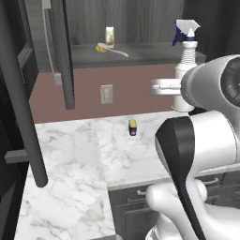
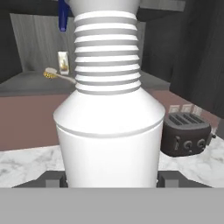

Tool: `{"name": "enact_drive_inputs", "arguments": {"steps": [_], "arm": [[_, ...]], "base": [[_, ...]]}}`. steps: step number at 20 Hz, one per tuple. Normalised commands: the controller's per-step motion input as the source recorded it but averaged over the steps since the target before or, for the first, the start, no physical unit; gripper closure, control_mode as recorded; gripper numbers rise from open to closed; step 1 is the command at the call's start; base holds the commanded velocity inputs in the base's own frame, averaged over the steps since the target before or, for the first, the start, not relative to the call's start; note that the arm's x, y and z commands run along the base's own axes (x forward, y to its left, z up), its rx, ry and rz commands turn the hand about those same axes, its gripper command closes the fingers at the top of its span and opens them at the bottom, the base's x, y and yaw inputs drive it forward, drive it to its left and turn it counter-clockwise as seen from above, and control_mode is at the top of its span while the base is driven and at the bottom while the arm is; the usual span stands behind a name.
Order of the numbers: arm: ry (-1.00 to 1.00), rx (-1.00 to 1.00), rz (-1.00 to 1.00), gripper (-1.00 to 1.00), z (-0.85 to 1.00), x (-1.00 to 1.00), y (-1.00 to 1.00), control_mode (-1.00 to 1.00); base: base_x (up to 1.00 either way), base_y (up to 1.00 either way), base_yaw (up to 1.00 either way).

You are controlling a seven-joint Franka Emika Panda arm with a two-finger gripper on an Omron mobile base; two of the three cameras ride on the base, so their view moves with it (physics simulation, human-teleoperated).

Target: Pick the dish brush and spray from the cabinet and place them on the counter.

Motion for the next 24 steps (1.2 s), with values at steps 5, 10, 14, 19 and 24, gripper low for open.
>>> {"name": "enact_drive_inputs", "arguments": {"steps": [5,10,14,19,24], "arm": [[0.00,0.04,0.01,1.00,-0.61,-0.28,-0.15,-1.00],[-0.16,0.01,0.07,1.00,-0.97,0.01,-0.36,-1.00],[-0.13,-0.07,0.13,1.00,-1.00,0.34,-0.08,-1.00],[-0.16,-0.10,0.19,1.00,-1.00,0.64,-0.03,-1.00],[-0.23,-0.06,0.18,1.00,-1.00,0.69,-0.21,-1.00]], "base": [[0.00,0.00,0.00],[0.00,0.00,0.00],[0.00,0.00,0.00],[0.00,0.00,0.00],[0.00,0.00,0.00]]}}
